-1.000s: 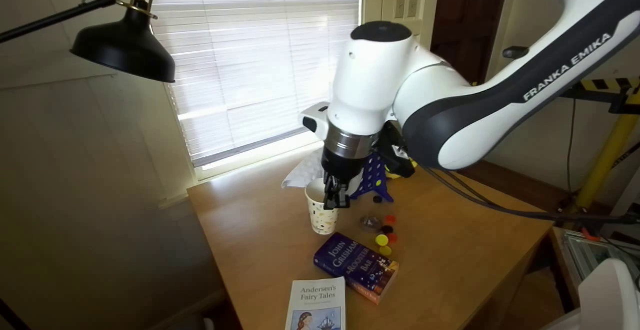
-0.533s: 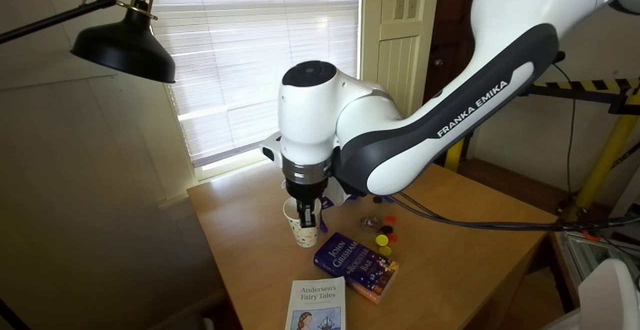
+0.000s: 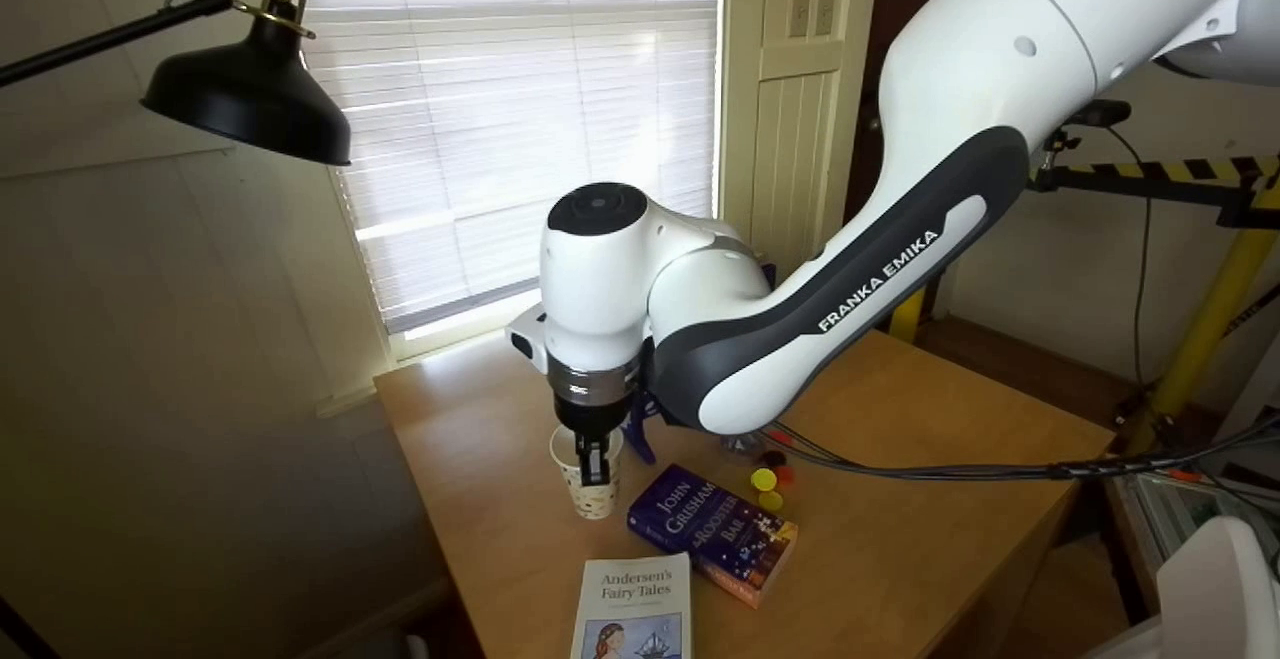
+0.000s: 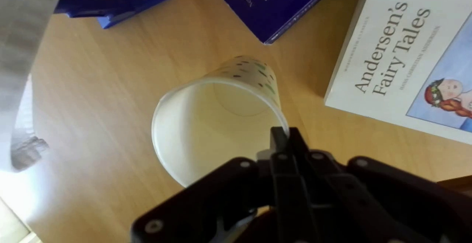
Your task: Move the cup to the left
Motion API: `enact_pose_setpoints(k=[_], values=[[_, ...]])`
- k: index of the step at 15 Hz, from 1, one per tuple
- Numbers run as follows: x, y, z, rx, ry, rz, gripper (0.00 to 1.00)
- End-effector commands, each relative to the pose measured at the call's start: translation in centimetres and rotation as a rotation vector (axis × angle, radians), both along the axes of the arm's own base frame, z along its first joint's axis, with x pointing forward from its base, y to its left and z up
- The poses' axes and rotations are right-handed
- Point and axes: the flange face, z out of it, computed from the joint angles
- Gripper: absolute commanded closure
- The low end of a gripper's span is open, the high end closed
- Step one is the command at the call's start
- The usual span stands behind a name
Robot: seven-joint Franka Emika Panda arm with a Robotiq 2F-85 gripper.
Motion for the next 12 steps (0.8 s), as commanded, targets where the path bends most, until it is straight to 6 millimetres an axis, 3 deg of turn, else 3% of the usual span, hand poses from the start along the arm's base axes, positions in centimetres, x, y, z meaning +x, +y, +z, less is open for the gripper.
enact_pose_setpoints(k=[1, 8, 9, 10, 12], values=[[0.1, 0.3, -1.5, 0.058, -0.016, 0.009, 0.99], [-0.1, 0.2, -3.4, 0.097, -0.019, 0.01, 0.99], [-0.4, 0.1, -3.4, 0.09, -0.015, 0.009, 0.71], [-0.5, 0.1, -3.0, 0.092, -0.019, 0.012, 0.71], [-1.0, 0.4, -1.7, 0.084, -0.041, 0.025, 0.58]])
